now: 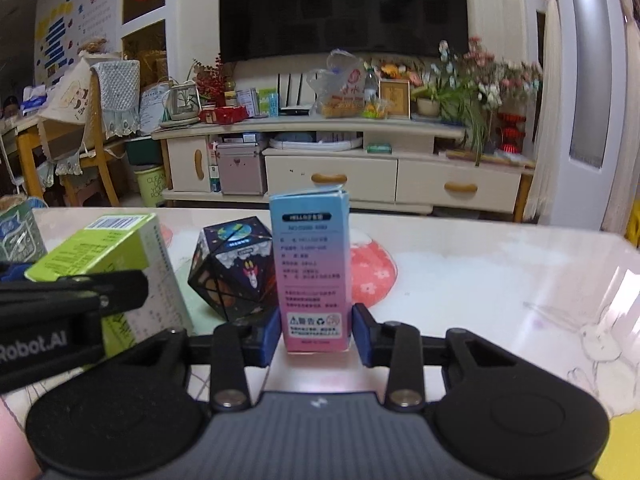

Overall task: Organize rigid objects
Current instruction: 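Grasp the green box with the left gripper while the right gripper grasps the blue-and-pink box, then lift the green and blue-and-pink boxes and carry them over the cardboard box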

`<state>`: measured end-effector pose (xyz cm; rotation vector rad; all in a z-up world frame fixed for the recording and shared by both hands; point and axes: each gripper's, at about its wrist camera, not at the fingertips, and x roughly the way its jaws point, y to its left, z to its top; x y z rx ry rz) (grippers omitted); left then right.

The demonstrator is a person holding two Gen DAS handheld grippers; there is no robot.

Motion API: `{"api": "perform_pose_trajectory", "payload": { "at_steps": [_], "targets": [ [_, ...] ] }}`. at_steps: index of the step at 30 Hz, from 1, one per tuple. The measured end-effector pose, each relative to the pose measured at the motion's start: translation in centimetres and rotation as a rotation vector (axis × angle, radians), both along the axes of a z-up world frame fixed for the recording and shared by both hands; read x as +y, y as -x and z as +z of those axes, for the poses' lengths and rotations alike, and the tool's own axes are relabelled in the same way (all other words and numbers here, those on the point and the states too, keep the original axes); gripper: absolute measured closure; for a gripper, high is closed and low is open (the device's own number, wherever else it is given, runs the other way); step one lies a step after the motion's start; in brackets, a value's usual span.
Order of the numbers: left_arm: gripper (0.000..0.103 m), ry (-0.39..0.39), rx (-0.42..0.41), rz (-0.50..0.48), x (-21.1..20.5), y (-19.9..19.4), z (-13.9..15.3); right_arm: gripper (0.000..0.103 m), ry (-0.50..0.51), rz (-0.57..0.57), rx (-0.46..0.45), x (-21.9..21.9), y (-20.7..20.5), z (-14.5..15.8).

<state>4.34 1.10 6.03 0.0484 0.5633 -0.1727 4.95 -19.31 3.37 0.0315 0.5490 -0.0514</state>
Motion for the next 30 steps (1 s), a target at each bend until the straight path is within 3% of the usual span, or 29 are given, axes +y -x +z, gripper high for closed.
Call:
{"api": "perform_pose_trajectory", "payload": {
  "at_steps": [15,30],
  "targets": [
    [0.042,0.01,0.019,0.022,2.0,3.5,0.5,0.067,0.045,0.009,-0.035,1.9,3.8,0.4],
    [0.042,0.035,0.023,0.008,3.4,6.8,0.8,0.067,0.001,-0.014,0.005,3.1,7.7,0.9]
  ]
}}
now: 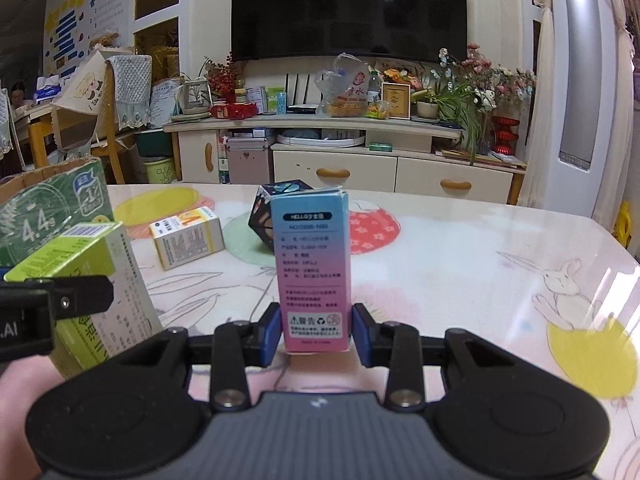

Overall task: Organize rigid objects
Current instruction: 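Lift the green and blue-and-pink boxes and carry them over the cardboard box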

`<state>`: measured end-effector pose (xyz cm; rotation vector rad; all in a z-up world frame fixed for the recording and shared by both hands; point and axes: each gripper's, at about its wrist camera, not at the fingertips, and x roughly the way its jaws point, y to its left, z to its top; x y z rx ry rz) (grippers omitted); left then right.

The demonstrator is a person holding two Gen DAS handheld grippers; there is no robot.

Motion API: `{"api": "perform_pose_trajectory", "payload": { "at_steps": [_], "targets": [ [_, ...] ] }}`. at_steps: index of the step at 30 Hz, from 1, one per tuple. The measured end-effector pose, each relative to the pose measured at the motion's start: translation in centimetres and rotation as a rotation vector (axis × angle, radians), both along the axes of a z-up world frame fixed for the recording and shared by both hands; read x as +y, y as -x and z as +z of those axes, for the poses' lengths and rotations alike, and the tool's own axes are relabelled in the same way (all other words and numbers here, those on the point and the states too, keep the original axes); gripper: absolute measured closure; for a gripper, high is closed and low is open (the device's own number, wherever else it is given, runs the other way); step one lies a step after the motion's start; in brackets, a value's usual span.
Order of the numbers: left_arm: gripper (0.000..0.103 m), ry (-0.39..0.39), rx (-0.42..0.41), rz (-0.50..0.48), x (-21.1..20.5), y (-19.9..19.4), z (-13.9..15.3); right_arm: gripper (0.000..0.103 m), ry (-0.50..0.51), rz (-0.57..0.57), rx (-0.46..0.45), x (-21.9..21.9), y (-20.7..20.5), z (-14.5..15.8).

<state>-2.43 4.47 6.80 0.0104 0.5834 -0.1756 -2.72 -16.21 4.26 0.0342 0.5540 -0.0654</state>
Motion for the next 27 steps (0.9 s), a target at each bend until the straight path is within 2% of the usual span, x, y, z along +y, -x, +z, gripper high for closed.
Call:
{"api": "perform_pose_trajectory", "payload": {
  "at_steps": [17,27],
  "targets": [
    [0.042,0.044,-0.057,-0.037,2.2,5.1,2.9,0.067,-0.009,0.02,0.009,3.0,5.6,2.0],
    [0.042,0.048,-0.063,-0.04,3.6,7.1,3.6,0.067,0.032,0.031,0.026,4.9,8.8,2.6]
  ]
}}
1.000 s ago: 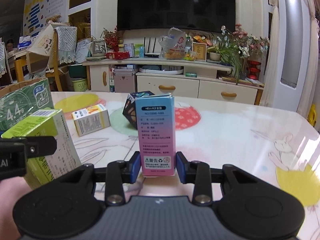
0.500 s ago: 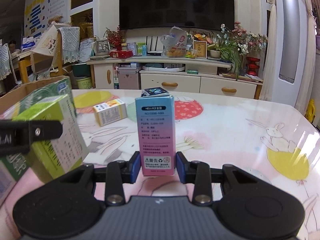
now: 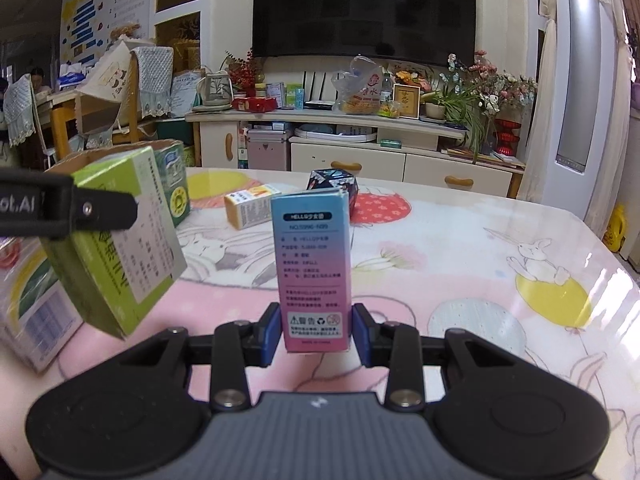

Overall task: Organize rigid objects
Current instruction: 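Lift the green and blue-and-pink boxes and carry them over the cardboard box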

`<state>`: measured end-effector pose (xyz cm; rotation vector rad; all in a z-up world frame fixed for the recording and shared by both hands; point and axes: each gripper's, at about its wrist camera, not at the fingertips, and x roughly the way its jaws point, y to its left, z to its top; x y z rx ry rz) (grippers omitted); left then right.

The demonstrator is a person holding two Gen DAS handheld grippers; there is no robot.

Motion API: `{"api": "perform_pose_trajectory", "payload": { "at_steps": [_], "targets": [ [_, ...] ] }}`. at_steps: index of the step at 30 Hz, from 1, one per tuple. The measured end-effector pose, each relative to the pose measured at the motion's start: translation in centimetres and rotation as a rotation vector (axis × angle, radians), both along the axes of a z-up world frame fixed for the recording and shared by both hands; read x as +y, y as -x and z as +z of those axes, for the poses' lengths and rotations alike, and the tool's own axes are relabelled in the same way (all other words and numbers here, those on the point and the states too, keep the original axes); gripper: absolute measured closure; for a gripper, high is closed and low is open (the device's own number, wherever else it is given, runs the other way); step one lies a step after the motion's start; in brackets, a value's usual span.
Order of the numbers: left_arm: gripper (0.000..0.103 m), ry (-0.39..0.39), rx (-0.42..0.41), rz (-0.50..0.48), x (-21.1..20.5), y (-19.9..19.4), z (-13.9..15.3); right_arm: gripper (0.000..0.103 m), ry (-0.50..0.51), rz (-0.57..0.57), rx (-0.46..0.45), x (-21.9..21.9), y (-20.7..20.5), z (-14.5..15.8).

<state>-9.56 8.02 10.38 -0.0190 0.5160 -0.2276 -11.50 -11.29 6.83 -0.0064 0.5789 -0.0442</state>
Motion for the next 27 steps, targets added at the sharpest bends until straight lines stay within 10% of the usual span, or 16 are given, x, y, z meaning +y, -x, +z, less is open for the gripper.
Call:
{"api": "perform_pose_trajectory", "payload": {
  "at_steps": [27],
  "targets": [
    [0.042,0.026,-0.067,0.022,2.8,2.8,2.2,0.067,0.029,0.091,0.0,4.6,3.5,2.1]
  ]
}}
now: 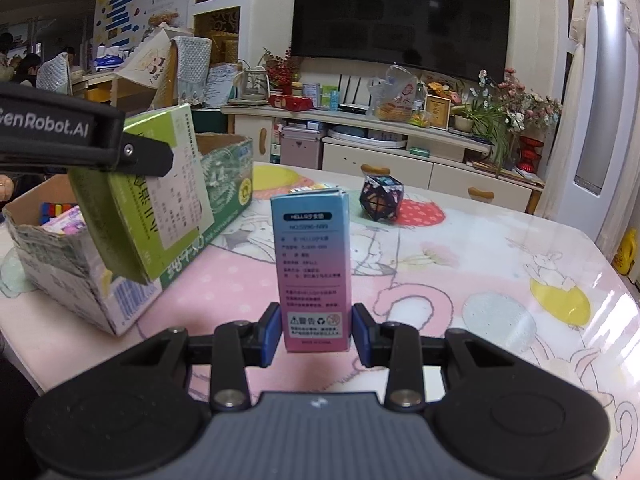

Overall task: Organize rigid objects
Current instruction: 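Lift the green and blue-and-pink boxes and carry them over the cardboard box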

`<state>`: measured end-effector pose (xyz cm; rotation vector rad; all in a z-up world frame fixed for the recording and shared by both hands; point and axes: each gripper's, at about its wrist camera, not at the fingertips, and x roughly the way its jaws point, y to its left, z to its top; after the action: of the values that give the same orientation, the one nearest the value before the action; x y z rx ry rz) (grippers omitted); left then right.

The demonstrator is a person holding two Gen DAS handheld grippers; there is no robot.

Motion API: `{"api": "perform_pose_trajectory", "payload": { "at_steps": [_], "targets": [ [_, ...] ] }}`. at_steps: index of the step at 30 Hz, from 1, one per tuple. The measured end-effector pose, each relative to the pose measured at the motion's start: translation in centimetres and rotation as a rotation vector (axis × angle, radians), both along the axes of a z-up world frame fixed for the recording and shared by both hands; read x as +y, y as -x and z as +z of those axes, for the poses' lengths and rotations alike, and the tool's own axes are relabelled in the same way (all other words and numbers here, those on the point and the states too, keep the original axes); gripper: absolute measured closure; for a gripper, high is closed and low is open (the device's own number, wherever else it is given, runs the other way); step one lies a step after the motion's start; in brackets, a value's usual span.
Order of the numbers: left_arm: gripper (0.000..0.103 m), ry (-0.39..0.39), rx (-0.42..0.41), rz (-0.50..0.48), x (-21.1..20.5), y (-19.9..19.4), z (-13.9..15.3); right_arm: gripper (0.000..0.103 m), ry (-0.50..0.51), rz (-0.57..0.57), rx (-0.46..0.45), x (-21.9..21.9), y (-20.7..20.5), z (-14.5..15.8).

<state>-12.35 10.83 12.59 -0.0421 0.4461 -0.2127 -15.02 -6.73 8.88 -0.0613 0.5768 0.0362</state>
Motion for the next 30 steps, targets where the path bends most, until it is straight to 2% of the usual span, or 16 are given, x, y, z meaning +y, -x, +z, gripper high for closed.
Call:
{"api": "perform_pose_trajectory", "payload": {
  "at_steps": [10,17,23,30],
  "targets": [
    [0.042,-0.016,-0.03,0.081,3.3,-1.6,2.2,0.067,-0.022,0.071,-0.041,3.0,-1.6,3.0],
    [0.042,-0.027,0.009,0.188,6.3,-5.0,1.7,0.067,-0.049,0.155,-0.052,6.7,-5.6,5.0],
    [0.042,-0.034,0.049,0.272,8.6,-7.3,0.8,0.067,-0.057,0.229,-0.027,10.0,-10.0,5.1],
    [0.041,-0.035,0.051,0.303,9.1,-8.2,1.1,0.067,-0.032,0.284,0.009,12.4,-12.7,4.2]
  ]
}}
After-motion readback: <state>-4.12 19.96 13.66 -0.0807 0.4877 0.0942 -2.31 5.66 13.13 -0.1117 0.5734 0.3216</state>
